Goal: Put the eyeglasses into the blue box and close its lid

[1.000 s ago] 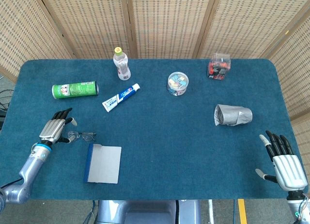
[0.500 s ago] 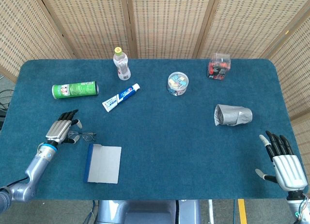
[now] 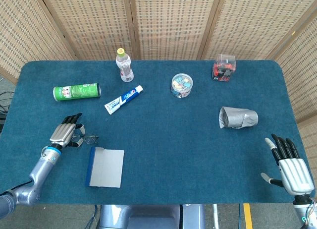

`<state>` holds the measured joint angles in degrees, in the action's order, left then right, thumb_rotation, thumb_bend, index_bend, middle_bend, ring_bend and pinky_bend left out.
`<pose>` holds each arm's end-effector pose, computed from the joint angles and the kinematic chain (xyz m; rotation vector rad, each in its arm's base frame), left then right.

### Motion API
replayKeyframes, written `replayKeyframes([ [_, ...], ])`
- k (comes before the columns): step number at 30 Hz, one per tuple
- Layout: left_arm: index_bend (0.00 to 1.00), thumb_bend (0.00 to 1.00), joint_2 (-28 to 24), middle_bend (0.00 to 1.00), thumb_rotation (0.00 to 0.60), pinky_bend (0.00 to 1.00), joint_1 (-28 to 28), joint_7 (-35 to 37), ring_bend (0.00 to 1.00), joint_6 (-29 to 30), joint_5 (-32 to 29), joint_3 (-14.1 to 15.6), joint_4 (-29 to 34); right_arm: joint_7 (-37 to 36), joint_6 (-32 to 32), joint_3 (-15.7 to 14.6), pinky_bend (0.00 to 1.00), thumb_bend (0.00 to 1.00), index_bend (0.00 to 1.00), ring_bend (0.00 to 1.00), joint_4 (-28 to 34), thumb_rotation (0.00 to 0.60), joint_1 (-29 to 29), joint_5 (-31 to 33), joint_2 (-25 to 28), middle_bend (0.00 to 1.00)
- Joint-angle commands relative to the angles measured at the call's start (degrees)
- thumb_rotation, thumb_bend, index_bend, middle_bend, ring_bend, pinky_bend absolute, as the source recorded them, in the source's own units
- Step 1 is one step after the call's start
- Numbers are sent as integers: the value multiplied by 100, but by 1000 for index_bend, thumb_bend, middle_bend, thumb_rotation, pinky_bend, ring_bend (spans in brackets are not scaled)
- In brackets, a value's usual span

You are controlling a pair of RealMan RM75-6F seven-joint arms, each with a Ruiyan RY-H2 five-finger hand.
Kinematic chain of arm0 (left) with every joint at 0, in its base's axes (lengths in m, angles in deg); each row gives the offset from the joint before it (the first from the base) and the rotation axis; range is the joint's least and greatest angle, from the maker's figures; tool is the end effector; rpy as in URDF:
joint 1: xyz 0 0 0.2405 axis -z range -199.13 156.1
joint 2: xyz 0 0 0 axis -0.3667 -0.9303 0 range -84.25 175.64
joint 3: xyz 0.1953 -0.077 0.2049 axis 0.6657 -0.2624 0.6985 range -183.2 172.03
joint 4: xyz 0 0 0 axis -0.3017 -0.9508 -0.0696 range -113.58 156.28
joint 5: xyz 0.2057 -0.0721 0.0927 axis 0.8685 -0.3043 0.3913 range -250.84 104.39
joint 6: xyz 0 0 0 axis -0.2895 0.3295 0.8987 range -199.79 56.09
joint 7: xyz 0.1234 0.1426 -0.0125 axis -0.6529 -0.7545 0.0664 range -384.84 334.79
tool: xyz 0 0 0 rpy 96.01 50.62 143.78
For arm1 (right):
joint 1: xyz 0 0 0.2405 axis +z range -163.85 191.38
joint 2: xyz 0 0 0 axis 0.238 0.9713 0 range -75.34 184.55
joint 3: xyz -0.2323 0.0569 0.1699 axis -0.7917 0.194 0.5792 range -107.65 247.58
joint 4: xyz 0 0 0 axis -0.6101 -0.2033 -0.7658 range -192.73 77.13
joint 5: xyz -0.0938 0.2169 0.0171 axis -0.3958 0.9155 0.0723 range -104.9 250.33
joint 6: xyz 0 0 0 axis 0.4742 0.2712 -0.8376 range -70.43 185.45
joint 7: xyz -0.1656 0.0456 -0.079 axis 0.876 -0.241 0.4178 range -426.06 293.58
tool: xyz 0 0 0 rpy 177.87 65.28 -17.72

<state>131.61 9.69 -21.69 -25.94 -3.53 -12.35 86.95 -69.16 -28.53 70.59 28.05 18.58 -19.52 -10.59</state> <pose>-0.3501 0.4033 -0.0228 -1.6613 -1.2190 -0.6823 -0.3626 -0.2225 0.1431 1.5002 -0.8449 0.9099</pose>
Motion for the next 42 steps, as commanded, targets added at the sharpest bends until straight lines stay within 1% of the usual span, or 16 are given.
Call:
replayKeyframes([
  [1,488,404,34,0,600,0,11,-14,0,-6,-18,2,-33,-4,0,-1,0,0,0,0,2,600,-1,0,1,0],
  [5,509,430,77,0,600,0,17,-43,0,6,-33,10,-85,-5,5,-1,0,0,0,0,1,600,2,1,1,0],
  [17,558,443,109,0,600,0,31,-133,0,55,-66,17,-104,-13,12,-3,0,0,0,0,7,600,4,7,4,0],
  [20,558,448,67,0,600,0,18,-136,0,125,-48,5,-66,-16,15,-3,0,0,0,0,9,600,5,9,7,0],
  [25,558,456,-89,0,600,0,-32,-266,0,428,0,-55,59,-17,24,-3,0,0,0,0,18,600,9,12,12,0],
  [29,558,457,-258,0,600,0,-69,-283,0,639,77,-100,272,-8,24,-2,0,0,0,0,22,600,9,14,12,0],
  [34,558,458,-645,0,600,0,-149,-287,0,1096,429,-107,827,11,23,-1,0,0,0,0,28,600,7,19,9,0],
  [38,559,458,-928,0,600,0,-152,-496,0,1327,775,-15,1310,16,23,1,0,0,0,0,37,600,6,25,10,0],
  [42,572,458,-1127,0,600,0,-128,-880,0,1546,1247,158,1706,16,25,1,0,0,0,0,40,600,5,29,11,0],
])
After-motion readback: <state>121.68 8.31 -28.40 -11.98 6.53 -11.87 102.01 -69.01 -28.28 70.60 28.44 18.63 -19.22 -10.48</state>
